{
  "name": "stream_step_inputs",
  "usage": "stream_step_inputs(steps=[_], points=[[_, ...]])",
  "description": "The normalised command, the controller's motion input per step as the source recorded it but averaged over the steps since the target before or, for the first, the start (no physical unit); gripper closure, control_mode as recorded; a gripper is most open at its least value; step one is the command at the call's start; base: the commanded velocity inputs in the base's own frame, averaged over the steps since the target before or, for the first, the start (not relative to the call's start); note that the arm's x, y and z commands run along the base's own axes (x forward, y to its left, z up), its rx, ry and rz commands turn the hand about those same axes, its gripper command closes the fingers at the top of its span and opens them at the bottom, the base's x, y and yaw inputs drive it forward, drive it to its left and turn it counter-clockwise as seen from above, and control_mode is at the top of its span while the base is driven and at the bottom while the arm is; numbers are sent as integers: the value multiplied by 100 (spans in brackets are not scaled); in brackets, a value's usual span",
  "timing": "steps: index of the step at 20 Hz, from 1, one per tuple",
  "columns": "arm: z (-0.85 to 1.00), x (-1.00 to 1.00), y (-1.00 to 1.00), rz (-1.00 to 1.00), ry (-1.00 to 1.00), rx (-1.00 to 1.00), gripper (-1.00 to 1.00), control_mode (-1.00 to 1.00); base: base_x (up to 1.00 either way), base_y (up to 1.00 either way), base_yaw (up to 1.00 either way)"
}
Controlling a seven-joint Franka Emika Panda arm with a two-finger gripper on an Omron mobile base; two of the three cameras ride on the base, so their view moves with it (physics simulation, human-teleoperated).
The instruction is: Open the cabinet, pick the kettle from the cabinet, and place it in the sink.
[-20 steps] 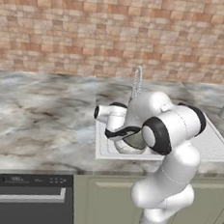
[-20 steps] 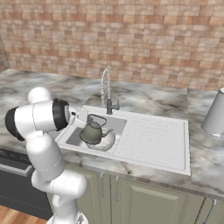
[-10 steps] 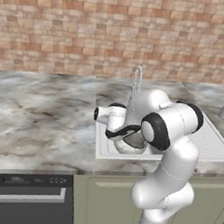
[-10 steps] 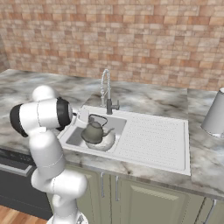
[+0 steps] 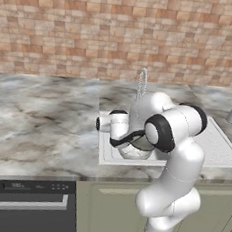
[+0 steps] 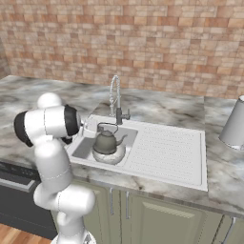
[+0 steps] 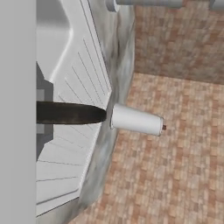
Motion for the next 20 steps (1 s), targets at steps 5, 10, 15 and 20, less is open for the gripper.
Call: stream_step_inputs(steps=[5, 10, 15, 20], points=[[-20, 0, 4, 0, -1, -16, 100, -100, 0, 0, 0], [-25, 0, 8, 0, 0, -8, 100, -100, 0, 0, 0], [-21, 6, 11, 0, -1, 0, 100, -100, 0, 0, 0], [-15, 11, 7, 0, -3, 0, 100, -100, 0, 0, 0]])
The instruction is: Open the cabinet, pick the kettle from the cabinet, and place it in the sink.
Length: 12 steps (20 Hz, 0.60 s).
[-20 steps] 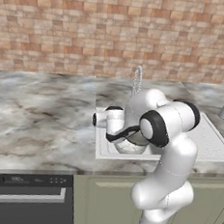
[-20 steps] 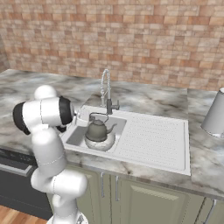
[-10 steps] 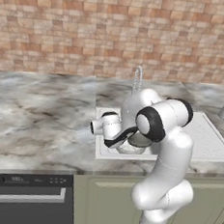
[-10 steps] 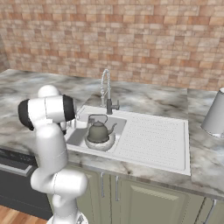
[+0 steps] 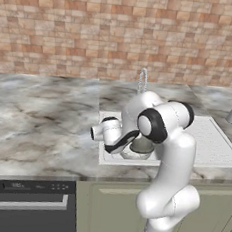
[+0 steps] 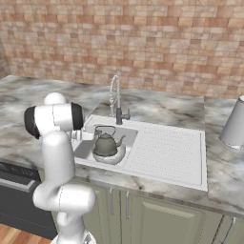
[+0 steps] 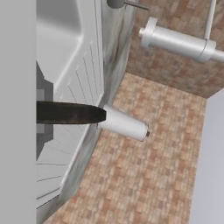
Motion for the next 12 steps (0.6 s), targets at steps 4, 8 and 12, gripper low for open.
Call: stream_step_inputs(steps=[4, 8, 12], points=[[-15, 6, 1, 0, -5, 0, 100, -100, 0, 0, 0], [-21, 7, 0, 0, -6, 0, 100, -100, 0, 0, 0], [-23, 9, 0, 2, -7, 2, 100, -100, 0, 0, 0]])
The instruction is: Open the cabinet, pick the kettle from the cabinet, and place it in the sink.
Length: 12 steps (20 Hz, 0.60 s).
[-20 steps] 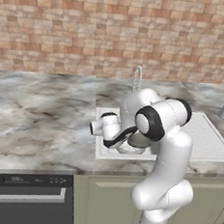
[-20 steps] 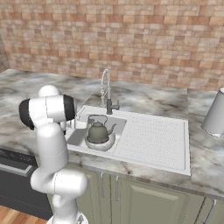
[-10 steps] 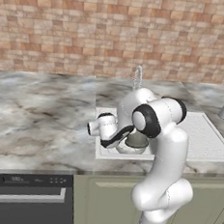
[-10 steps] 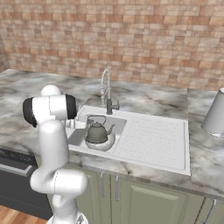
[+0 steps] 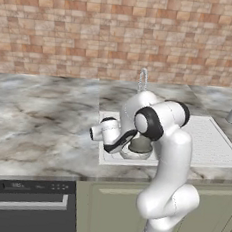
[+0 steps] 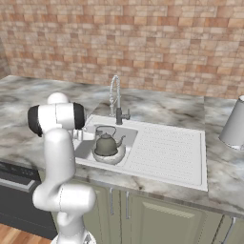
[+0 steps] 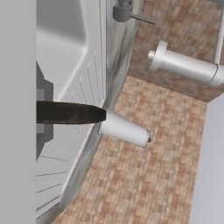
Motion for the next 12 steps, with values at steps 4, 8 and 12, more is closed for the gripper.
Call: stream_step_inputs(steps=[4, 8, 12], points=[[-25, 9, 0, 4, -8, 9, 100, -100, 0, 0, 0], [-24, 9, 0, 5, -7, 12, 100, -100, 0, 0, 0], [-25, 5, 0, 6, -15, 10, 100, -100, 0, 0, 0]])
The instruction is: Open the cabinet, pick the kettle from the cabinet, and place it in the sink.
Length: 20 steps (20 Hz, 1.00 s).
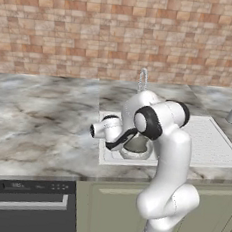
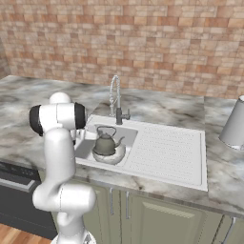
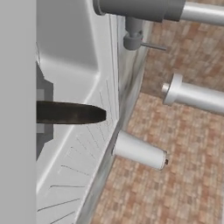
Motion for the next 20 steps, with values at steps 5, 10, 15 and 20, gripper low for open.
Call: stream_step_inputs(steps=[5, 10, 15, 20], points=[[-24, 1, -7, 5, -21, 3, 100, -100, 0, 0, 0], [-28, 0, -14, 5, -20, 5, 100, -100, 0, 0, 0], [-37, 0, -11, 0, -16, 8, 100, -100, 0, 0, 0], [-41, -1, -6, 0, -10, 10, 100, -100, 0, 0, 0]])
